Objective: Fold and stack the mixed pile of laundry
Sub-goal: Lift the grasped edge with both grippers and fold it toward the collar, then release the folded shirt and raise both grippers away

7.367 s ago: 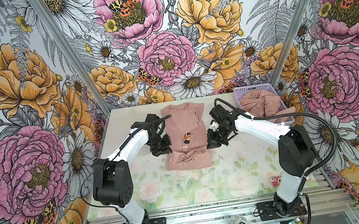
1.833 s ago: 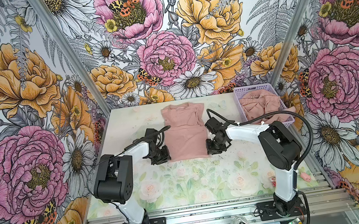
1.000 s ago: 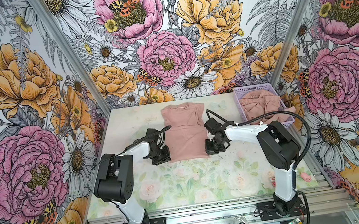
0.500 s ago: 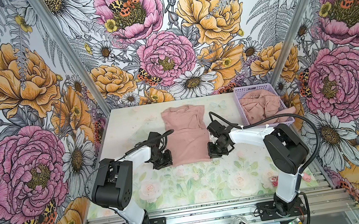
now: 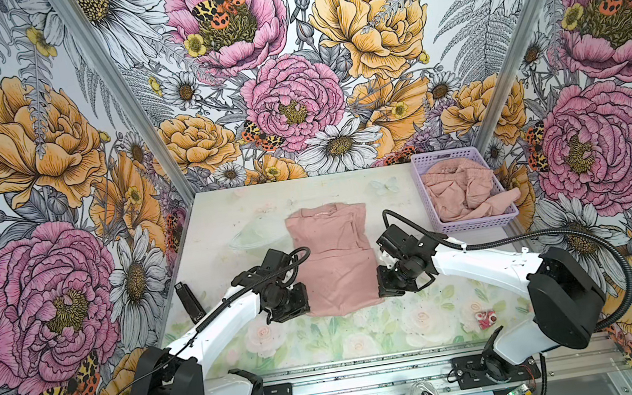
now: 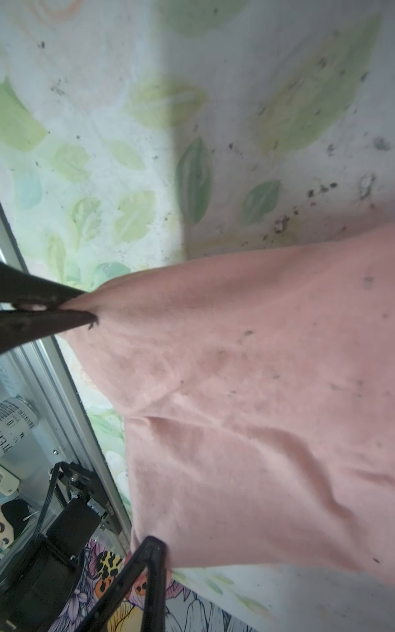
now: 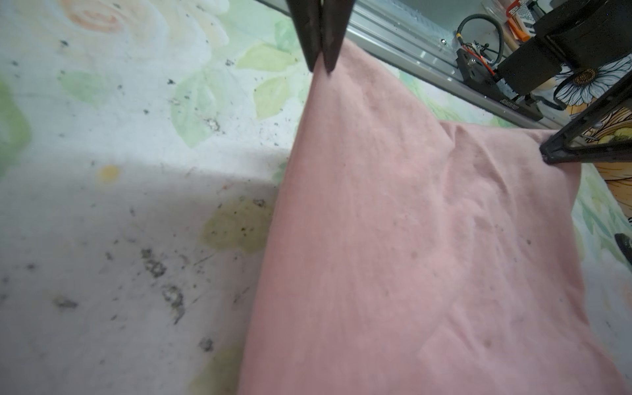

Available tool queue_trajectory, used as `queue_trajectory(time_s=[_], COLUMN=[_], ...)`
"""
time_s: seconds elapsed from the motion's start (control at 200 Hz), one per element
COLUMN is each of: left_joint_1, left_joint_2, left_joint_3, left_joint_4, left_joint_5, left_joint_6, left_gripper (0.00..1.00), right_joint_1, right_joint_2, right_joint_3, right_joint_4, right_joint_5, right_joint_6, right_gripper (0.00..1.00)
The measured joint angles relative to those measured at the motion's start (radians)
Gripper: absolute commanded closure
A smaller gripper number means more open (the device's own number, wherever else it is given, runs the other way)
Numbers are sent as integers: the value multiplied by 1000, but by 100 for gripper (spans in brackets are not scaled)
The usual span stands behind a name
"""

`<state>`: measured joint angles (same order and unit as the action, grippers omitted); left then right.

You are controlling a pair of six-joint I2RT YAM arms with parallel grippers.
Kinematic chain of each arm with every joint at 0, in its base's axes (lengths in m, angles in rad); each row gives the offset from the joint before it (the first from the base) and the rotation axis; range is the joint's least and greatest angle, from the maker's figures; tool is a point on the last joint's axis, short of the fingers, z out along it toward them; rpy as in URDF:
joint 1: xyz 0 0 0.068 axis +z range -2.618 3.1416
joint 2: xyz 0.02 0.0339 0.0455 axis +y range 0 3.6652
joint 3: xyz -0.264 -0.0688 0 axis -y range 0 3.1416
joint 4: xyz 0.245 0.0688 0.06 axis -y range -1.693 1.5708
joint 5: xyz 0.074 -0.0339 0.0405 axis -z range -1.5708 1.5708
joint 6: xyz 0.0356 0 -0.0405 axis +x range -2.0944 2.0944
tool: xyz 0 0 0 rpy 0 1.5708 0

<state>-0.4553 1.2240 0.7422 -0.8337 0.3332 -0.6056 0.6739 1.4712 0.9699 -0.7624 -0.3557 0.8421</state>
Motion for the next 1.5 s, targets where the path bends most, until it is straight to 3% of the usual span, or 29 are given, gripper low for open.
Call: queue_trajectory(time_s=[0.23, 0.395, 0.79, 1.096, 1.501], left_joint_1=[40, 104, 219, 257, 314], left_joint_2=[-36, 72, 434, 673, 905], left_joint_3=[101, 285, 723, 930, 1200], left_joint_4=[-98, -120, -181, -190, -198], left_joint_5=[4, 26, 70, 87, 87], left_joint_6=[-40, -3, 135, 185, 224], left_gripper=[100, 100, 100, 100, 100], right_joint_1=[-42, -108, -247, -325, -368], right_joint_2=[-40, 7, 317, 559, 800], right_joint_3=[92, 232, 623, 926, 1188], right_joint_4=[-82, -101, -142, -158, -165], right_joint_5=[-17, -47, -128, -169, -177], right_joint_6=[11, -9, -92, -115, -134], right_gripper=[100, 100, 100, 100, 100])
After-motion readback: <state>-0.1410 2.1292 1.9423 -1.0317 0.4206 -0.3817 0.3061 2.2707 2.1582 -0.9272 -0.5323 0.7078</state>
